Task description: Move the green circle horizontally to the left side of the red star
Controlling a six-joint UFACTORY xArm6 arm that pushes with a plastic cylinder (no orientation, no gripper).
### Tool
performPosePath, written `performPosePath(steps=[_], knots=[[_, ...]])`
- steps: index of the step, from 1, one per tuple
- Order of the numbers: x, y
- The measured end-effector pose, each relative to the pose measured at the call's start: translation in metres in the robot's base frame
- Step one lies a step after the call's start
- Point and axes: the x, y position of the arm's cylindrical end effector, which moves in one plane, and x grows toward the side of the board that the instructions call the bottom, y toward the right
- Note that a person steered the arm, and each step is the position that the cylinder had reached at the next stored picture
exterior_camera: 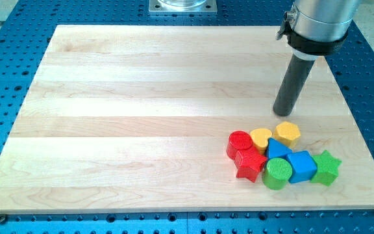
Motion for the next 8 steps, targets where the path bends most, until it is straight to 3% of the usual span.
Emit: performPosePath(steps=[2, 3, 4, 5, 7, 8], knots=[[-0.003, 0.0], [-0.028, -0.002], [-0.015, 0.044], [0.02, 0.107], [0.17, 0.109], [0.147, 0.037]])
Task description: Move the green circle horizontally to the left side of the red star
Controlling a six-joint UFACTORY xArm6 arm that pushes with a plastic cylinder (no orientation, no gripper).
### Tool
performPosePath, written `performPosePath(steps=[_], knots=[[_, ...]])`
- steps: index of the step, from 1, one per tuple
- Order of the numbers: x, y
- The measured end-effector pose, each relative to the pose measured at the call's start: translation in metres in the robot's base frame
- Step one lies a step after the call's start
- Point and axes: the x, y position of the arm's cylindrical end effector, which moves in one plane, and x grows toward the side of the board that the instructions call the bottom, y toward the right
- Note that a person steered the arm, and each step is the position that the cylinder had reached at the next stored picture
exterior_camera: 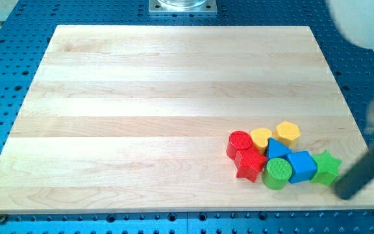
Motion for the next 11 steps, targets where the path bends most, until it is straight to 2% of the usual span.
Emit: performPosePath(steps=[1, 2, 4, 5, 6, 8, 9, 10, 11], knots=[[-0.043, -0.027], [-0.056, -0.069], [0.017, 0.011], [0.023, -0.028], [0.01, -0.05], [-0.053, -0.106], [-0.038, -0.069], [-0.003, -0.027], [0.021, -0.059]])
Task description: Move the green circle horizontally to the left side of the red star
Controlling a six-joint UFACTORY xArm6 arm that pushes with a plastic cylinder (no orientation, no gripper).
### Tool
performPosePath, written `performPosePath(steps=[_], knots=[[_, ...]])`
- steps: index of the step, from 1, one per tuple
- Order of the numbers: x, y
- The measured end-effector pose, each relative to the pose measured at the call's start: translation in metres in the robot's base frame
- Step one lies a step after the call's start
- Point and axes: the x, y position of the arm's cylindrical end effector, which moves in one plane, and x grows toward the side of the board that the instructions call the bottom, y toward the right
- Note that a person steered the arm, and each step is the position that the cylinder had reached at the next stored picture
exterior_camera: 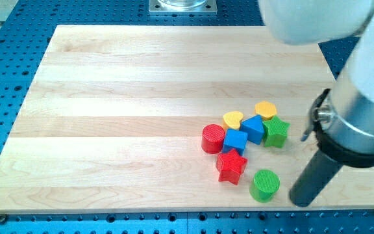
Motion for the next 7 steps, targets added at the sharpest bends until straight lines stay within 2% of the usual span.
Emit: performPosePath(steps=[1, 2, 3, 4, 6, 7], knots=[[-0.023, -0.069], [-0.054, -0.082], [-0.041, -0.076], [-0.007, -0.039], [0.001, -0.154], [-0.04, -0.168]])
